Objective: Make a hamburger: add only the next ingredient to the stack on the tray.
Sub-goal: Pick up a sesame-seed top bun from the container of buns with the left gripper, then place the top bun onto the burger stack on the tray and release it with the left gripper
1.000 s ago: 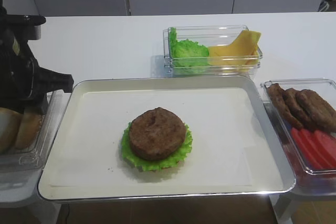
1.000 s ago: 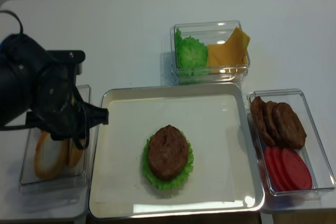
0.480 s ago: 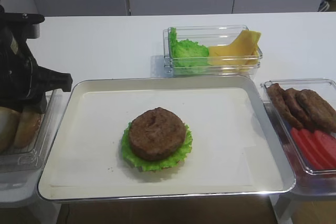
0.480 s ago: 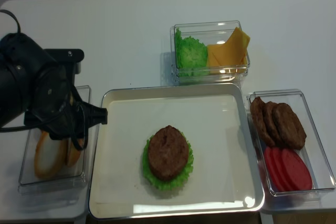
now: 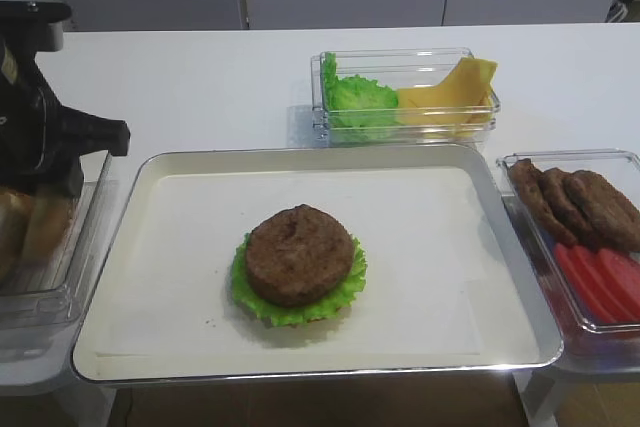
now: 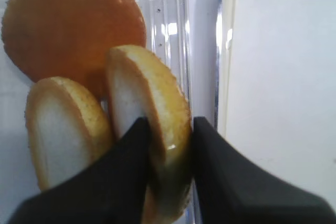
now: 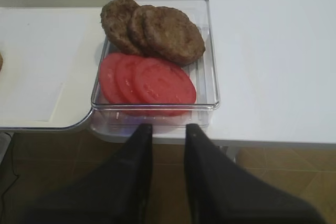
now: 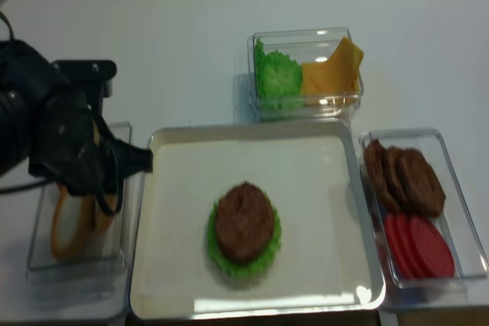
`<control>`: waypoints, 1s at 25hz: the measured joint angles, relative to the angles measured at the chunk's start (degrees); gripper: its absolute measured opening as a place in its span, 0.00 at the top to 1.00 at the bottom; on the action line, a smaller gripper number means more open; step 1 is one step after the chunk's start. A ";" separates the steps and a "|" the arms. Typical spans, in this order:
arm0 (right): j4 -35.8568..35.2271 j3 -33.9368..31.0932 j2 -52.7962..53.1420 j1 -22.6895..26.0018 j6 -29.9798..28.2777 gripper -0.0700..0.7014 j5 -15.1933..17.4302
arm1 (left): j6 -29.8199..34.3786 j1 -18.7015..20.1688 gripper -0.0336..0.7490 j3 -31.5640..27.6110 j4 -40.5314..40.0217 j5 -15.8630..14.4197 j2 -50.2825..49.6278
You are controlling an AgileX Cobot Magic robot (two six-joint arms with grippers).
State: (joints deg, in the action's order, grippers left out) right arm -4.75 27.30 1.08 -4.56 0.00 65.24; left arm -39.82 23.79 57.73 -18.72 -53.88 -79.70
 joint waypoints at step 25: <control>0.00 -0.08 0.00 0.00 0.00 0.68 0.00 | 21.89 0.00 0.72 3.86 24.11 -2.54 18.08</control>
State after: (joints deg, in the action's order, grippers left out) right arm -4.75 27.22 1.08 -4.56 0.00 65.24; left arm -17.92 23.79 61.60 5.39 -56.42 -61.62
